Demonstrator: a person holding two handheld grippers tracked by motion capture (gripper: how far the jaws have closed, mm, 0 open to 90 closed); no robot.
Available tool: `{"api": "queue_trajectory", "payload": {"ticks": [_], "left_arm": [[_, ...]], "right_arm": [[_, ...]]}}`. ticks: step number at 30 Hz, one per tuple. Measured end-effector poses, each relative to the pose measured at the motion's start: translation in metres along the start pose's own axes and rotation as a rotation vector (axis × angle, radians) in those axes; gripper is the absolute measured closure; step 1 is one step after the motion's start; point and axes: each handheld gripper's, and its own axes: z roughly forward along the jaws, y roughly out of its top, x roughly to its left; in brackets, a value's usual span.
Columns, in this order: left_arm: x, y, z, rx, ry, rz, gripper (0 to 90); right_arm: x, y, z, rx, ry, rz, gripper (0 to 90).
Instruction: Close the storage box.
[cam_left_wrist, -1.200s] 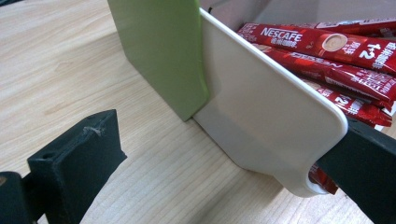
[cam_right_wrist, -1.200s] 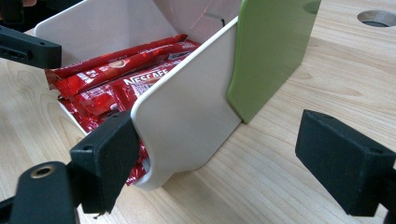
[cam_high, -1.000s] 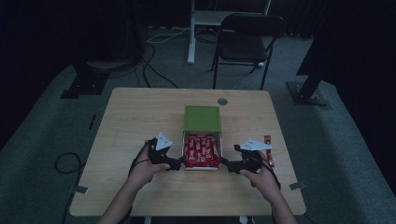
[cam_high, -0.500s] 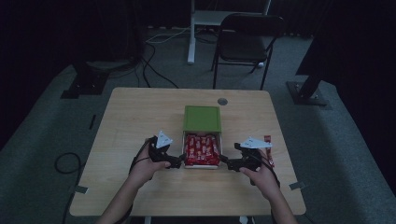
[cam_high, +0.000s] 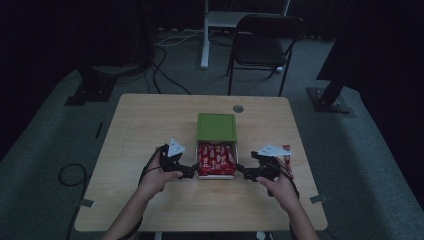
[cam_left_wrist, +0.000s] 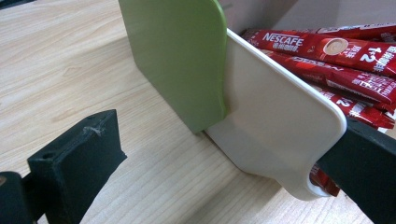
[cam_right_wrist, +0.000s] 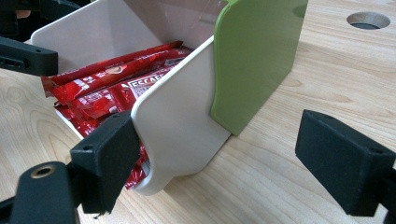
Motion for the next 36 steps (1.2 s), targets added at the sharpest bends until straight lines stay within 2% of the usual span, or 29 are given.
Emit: {"api": "queue_trajectory", "payload": {"ticks": [17,27,36], "left_arm": [[0.004,0.005,0.005,0.000,0.007,-0.002,1.9],[0.009,0.007,0.008,0.000,0.010,-0.011,1.9],[0.014,0.010,0.011,0.001,0.012,-0.023,1.9]], "right_arm": [[-0.007,0.004,0.006,-0.009,-0.007,0.023,13.4],[-0.009,0.009,0.010,-0.003,-0.019,0.004,13.3],[-0.011,0.011,0.013,-0.004,-0.025,0.009,13.3]]}}
